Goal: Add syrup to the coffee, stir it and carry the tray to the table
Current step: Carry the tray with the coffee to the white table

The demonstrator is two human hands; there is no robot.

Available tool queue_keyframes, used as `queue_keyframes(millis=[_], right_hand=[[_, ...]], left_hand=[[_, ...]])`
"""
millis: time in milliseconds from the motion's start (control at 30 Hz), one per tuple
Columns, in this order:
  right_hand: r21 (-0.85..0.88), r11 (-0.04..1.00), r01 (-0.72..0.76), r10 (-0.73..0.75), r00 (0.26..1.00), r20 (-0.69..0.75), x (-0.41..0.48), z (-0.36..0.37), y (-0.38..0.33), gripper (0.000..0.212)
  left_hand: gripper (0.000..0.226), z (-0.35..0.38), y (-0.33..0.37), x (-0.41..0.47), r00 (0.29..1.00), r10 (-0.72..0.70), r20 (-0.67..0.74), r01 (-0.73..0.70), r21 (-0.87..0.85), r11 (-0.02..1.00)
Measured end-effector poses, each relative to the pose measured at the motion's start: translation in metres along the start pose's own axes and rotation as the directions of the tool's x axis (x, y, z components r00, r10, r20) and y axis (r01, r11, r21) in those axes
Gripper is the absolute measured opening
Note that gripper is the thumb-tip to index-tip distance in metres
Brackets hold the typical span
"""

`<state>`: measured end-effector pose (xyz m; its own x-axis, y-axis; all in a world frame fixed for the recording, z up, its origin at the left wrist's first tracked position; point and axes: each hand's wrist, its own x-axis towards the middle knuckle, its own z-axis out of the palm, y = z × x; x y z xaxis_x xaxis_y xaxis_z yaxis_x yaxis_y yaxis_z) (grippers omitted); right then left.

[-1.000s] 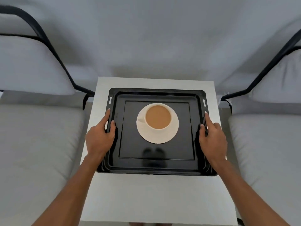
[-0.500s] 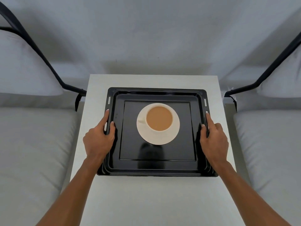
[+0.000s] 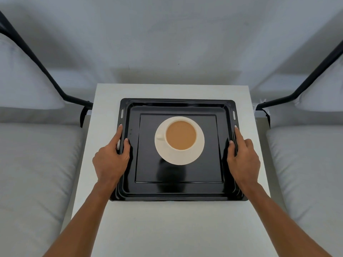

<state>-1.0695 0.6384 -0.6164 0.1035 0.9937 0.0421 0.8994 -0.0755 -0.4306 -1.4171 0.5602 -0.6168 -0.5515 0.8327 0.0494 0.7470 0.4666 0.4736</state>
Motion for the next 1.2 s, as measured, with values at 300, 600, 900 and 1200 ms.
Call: queue_keyframes(millis=[300,600,900,1200], right_hand=[[-0.017,1.000,0.000,0.000,1.000,0.013,0.004,0.003,0.000,0.049],[-0.026,1.000,-0.010,0.011,0.999,0.035,0.003,0.002,0.001,0.049],[-0.050,0.999,-0.006,0.011,0.995,0.095,0.005,-0.003,0.002,0.054],[-0.110,0.994,-0.021,0.043,0.979,0.200,-0.014,-0.022,-0.003,0.061]], left_hand=[[0.048,0.002,0.001,0.004,1.000,-0.019,0.009,0.019,0.012,1.000],[0.048,0.003,0.002,0.003,1.000,0.011,0.028,-0.013,0.067,0.998],[0.054,-0.004,0.009,0.001,0.996,0.027,0.085,-0.041,0.174,0.984],[0.060,-0.024,0.012,-0.013,0.992,-0.055,0.113,0.032,0.192,0.981]])
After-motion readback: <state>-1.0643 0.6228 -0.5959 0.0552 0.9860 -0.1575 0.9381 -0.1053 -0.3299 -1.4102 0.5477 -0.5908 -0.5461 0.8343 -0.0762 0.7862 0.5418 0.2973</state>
